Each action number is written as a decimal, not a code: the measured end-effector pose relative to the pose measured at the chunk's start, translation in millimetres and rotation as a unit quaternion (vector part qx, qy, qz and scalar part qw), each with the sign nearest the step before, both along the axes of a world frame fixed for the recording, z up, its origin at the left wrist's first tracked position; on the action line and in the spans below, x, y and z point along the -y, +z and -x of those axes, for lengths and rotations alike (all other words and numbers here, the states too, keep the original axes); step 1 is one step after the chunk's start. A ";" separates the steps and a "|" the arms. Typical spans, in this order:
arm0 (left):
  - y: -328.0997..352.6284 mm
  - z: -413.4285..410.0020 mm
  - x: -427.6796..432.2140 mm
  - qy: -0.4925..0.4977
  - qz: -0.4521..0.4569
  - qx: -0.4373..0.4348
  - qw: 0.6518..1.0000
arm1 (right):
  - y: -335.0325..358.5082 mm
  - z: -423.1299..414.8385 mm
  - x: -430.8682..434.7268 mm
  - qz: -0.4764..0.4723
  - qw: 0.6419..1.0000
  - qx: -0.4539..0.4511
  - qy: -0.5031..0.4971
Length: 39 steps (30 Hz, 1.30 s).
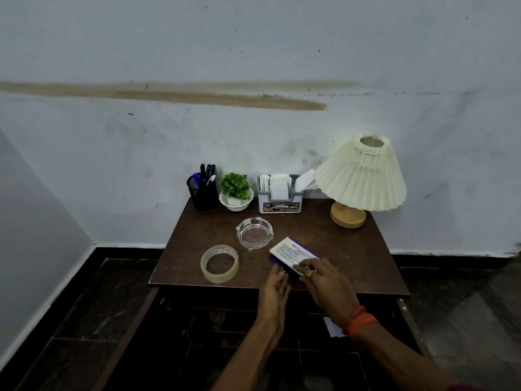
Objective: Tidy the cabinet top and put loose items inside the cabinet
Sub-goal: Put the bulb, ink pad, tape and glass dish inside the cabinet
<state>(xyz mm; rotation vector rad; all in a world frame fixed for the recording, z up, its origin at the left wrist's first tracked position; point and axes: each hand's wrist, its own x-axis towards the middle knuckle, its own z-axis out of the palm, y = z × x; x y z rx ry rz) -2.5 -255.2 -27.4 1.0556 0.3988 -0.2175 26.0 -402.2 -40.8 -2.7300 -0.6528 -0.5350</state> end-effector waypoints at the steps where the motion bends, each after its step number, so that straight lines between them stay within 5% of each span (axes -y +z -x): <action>1: -0.4 -0.9 0.5 -0.001 0.000 -0.004 1.000 | -3.1 2.7 1.0 0.034 0.999 0.008 0.009; 10: -3.5 -4.3 -3.3 -0.013 -0.007 -0.003 1.000 | -13.9 9.5 2.2 0.035 0.999 -0.008 -0.002; 16: -2.7 -3.8 -3.4 -0.007 0.003 -0.009 1.000 | -6.5 5.4 -1.9 -0.079 0.994 -0.032 -0.068; 20: -4.9 2.2 0.6 -0.010 0.008 -0.007 1.000 | 0.1 -11.3 0.8 -0.161 0.964 -0.128 -0.168; 26: -6.8 7.8 4.7 -0.024 -0.013 0.018 0.999 | 10.3 -17.4 3.0 -0.145 0.943 -0.218 -0.206; 39: 5.1 15.8 6.7 0.004 -0.004 -0.003 1.000 | -2.5 20.9 -1.6 -0.263 0.926 -0.169 -0.213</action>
